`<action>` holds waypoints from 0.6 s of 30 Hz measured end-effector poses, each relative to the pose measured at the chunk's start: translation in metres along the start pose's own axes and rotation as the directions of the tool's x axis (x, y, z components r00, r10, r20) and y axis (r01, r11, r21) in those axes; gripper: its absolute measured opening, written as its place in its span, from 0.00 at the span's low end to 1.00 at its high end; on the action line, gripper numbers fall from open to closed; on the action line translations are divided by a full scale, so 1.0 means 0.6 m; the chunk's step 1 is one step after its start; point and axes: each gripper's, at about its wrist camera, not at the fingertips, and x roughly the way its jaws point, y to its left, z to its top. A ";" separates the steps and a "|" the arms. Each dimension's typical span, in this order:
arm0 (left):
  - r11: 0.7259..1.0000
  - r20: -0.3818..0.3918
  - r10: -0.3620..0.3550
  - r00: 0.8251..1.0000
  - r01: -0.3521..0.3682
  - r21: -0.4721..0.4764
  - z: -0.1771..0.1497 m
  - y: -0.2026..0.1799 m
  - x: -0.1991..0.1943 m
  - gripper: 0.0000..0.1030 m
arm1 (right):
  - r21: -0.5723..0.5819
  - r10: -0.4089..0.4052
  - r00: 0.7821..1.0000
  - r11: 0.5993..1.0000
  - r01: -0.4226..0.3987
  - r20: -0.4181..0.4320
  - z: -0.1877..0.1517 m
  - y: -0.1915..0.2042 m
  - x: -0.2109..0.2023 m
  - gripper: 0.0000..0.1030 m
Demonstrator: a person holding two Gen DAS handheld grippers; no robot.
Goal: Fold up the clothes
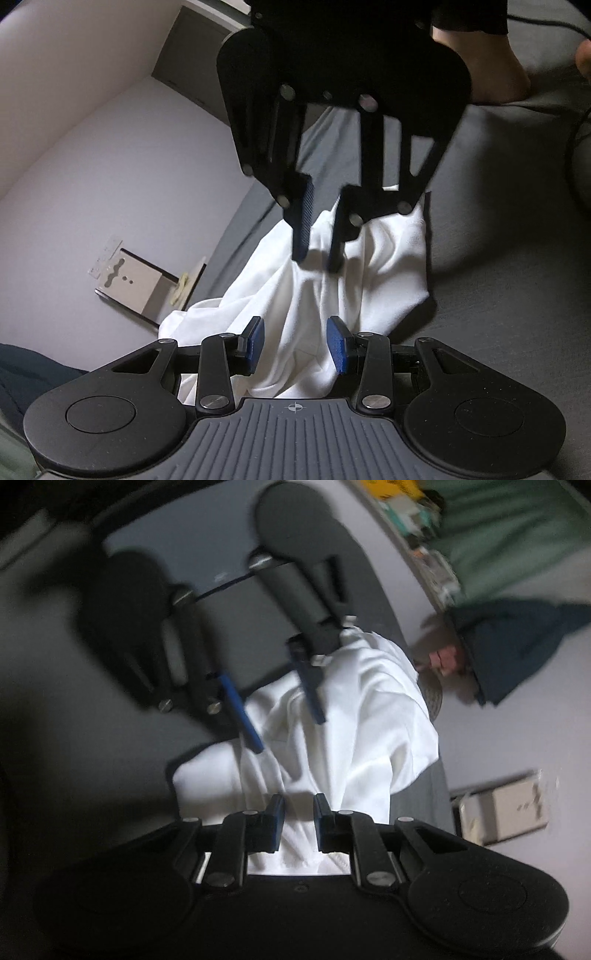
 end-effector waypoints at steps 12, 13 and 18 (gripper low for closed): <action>0.996 0.066 0.067 0.996 -0.071 0.055 0.003 -0.005 -0.027 0.51 | -0.033 -0.063 0.991 0.997 0.067 0.120 0.008 -0.007 -0.030 0.04; 0.994 0.077 0.090 0.993 -0.094 0.052 0.005 -0.003 -0.033 0.57 | -0.016 -0.068 0.988 0.997 0.071 0.139 0.009 -0.012 -0.036 0.04; 0.989 0.117 0.146 0.982 -0.144 -0.022 0.022 0.018 -0.056 0.65 | -0.029 -0.065 0.976 0.997 0.072 0.206 0.008 -0.015 -0.055 0.04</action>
